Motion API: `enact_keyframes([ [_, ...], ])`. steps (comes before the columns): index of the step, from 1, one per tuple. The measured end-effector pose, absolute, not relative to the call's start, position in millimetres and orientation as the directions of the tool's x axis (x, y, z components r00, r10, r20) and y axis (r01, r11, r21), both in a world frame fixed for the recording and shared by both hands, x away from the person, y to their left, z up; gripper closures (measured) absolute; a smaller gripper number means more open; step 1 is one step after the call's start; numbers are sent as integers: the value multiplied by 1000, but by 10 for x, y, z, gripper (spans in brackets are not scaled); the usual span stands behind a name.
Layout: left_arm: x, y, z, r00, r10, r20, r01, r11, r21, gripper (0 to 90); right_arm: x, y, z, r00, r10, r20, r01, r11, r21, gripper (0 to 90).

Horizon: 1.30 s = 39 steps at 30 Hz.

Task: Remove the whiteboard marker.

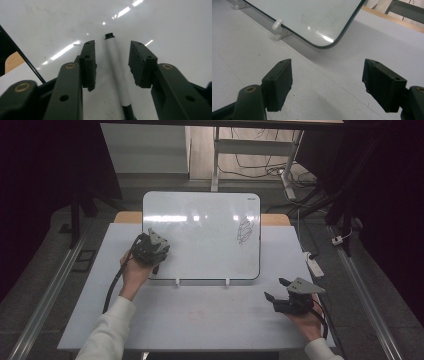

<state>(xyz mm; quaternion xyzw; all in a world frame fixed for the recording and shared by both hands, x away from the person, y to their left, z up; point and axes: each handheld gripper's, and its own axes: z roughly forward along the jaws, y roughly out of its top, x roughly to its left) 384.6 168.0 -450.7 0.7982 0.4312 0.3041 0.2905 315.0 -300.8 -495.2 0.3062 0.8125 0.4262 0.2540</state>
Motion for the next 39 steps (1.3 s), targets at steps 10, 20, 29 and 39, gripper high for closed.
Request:
enact_keyframes([
  [10, 3861, 1642, -4543, 434, 862, 262, 517, -476, 711, 703, 3143, -2996, -4945, -677, 717, -163, 280, 456, 845, 242],
  [20, 3860, 1601, -4564, 453, 863, 222, 512, -456, 728, 779, 3140, -2973, -4957, -679, 713, -173, 279, 469, 838, 243],
  [29, 3848, 1564, -4586, 473, 857, 205, 504, -454, 735, 813, 3136, -2970, -4965, -675, 716, -178, 276, 468, 839, 261],
  [39, 3746, 1653, -4452, 497, 851, 172, 462, -427, 777, 815, 3133, -2974, -4964, -671, 719, -182, 272, 466, 842, 264],
])
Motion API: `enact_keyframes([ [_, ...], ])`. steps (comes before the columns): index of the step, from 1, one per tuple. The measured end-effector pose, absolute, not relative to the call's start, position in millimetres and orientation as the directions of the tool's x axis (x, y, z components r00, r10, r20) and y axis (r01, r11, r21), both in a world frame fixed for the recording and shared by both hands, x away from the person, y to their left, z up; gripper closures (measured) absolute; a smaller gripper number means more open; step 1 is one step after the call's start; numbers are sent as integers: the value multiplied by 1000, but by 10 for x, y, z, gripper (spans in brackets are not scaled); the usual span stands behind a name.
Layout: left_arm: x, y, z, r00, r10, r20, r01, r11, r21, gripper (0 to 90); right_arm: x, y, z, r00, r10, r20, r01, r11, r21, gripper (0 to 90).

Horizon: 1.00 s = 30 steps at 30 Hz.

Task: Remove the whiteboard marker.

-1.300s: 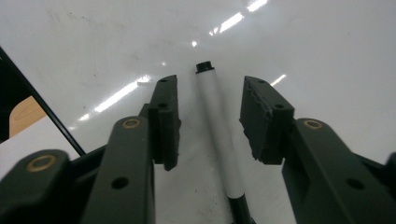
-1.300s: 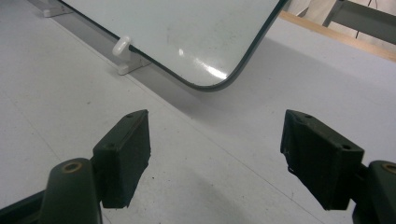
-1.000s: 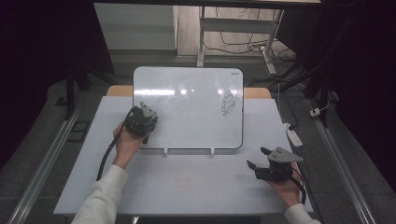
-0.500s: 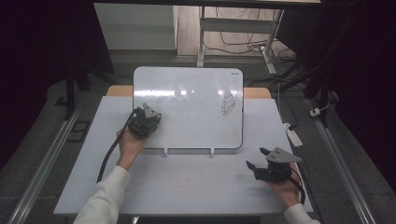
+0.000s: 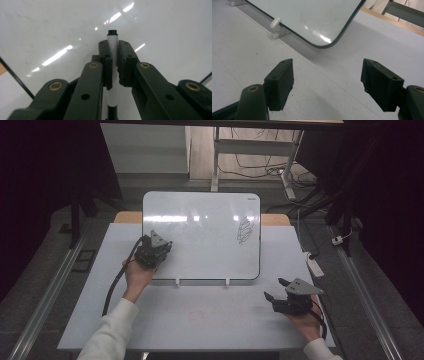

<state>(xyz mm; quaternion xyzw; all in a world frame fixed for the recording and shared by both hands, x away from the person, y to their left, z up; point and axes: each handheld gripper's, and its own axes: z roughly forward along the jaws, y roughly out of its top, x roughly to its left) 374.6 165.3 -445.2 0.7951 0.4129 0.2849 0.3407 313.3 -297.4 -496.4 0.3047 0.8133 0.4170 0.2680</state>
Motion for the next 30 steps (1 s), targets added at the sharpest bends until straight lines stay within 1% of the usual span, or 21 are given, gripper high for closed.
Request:
enact_keyframes([
  [1, 3746, 1653, -4452, 497, 851, 172, 462, -427, 777, 815, 3130, -2976, -4962, -667, 721, -186, 269, 466, 843, 270],
  [4, 3680, 1719, -4342, 511, 849, 133, 431, -387, 815, 815, 3121, -2980, -4955, -662, 725, -191, 257, 459, 850, 278],
  [8, 3627, 1824, -4246, 539, 841, 44, 405, -305, 862, 815, 3121, -2998, -4947, -658, 734, -171, 253, 429, 867, 282],
  [11, 3607, 1900, -4202, 572, 820, -10, 389, -260, 884, 815, 3121, -3000, -4954, -651, 738, -177, 248, 427, 870, 287],
  [18, 3571, 1877, -4168, 608, 793, -40, 369, -238, 899, 815, 3132, -3006, -4968, -658, 733, -174, 251, 430, 867, 289],
  [21, 3546, 1839, -4147, 627, 777, -54, 358, -225, 906, 815, 3132, -2998, -4967, -668, 728, -157, 254, 421, 870, 290],
  [30, 3462, 1629, -4096, 702, 708, -71, 323, -228, 918, 815, 3142, -2955, -4972, -679, 719, -146, 254, 417, 873, 289],
])
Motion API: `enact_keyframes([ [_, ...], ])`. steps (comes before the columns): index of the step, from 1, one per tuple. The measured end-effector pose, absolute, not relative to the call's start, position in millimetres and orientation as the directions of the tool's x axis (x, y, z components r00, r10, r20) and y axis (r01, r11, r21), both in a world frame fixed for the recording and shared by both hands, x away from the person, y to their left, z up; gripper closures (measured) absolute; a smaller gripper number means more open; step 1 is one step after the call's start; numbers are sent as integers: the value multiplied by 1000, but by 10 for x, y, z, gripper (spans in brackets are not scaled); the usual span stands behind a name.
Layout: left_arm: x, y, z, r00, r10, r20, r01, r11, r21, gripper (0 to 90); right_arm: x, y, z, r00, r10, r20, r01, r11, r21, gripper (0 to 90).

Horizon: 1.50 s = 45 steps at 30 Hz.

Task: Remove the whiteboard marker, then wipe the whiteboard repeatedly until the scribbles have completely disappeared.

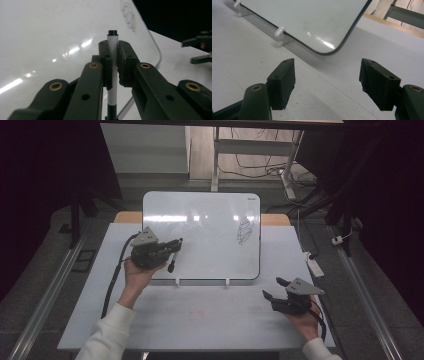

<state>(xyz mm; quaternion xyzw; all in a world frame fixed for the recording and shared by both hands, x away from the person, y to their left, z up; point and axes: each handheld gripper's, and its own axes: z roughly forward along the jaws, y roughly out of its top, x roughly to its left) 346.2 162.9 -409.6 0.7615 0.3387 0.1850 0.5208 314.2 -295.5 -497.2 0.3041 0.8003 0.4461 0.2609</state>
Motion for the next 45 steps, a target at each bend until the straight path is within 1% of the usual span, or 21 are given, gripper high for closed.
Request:
enact_keyframes([
  [6, 3404, 1387, -4105, 743, 668, -44, 303, -277, 912, 815, 3137, -2943, -4967, -683, 717, -139, 251, 409, 878, 284],
  [15, 3389, 1253, -4124, 771, 634, -55, 298, -283, 911, 814, 3138, -2912, -4953, -704, 699, -125, 244, 404, 881, 288],
  [23, 3368, 1112, -4142, 798, 600, -56, 289, -300, 909, 814, 3121, -2803, -4906, -730, 674, -113, 237, 405, 883, 287],
  [31, 3346, 986, -4126, 813, 580, -48, 273, -308, 911, 815, 3123, -2578, -4794, -766, 637, -79, 246, 405, 880, 294],
  [35, 3333, 920, -4106, 819, 573, -24, 257, -330, 908, 814, 3142, -2411, -4714, -787, 614, -63, 244, 403, 882, 298],
  [45, 3390, 705, -4168, 831, 555, -38, 267, -338, 903, 814, 3225, -2001, -4592, -826, 564, -4, 271, 403, 874, 293],
])
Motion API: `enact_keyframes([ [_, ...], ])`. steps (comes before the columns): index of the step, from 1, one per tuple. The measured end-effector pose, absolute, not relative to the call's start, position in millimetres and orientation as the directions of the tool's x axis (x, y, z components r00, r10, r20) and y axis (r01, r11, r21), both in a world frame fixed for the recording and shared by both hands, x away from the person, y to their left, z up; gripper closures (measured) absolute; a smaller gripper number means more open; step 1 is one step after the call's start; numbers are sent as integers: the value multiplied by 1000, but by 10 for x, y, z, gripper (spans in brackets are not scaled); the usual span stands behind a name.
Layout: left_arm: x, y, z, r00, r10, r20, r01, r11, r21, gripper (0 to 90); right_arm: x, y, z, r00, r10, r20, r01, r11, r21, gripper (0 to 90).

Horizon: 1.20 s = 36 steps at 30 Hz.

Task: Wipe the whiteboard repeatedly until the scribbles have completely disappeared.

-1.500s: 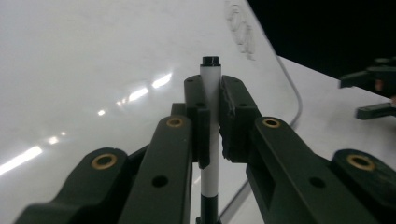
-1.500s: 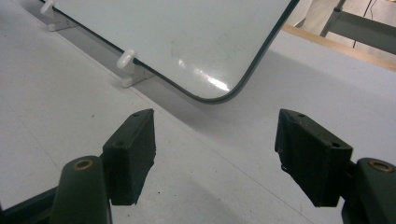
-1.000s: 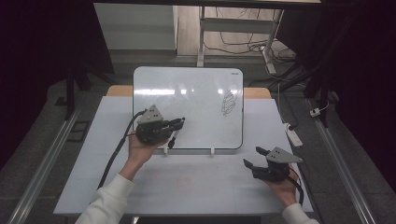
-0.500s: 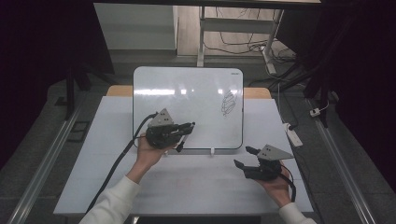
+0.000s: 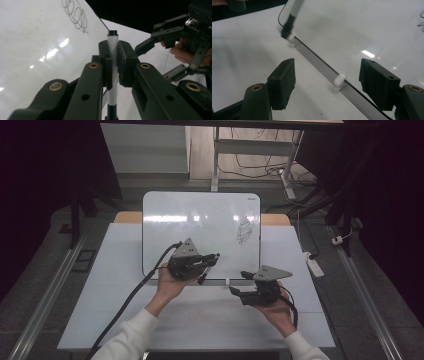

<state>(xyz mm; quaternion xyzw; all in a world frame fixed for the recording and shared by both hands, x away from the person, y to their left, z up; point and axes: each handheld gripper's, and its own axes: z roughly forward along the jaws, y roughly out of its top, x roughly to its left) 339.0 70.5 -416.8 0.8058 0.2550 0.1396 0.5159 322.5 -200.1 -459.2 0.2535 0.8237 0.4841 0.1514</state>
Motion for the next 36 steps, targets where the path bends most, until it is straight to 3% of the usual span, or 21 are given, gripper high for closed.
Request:
enact_keyframes([
  [17, 3321, 499, -4237, 842, 540, 5, 234, -372, 898, 814, 3368, -1524, -4596, -840, 526, 136, 379, 389, 839, 382],
  [22, 3311, 466, -4253, 842, 539, 12, 230, -379, 896, 814, 3392, -1468, -4595, -839, 518, 168, 400, 377, 836, 455],
  [32, 3294, 415, -4274, 850, 526, 18, 224, -393, 892, 814, 3449, -1408, -4646, -822, 513, 248, 474, 373, 798, 705],
  [36, 3286, 395, -4285, 850, 526, 24, 222, -401, 889, 814, 3476, -1408, -4669, -806, 516, 289, 512, 365, 778, 731],
])
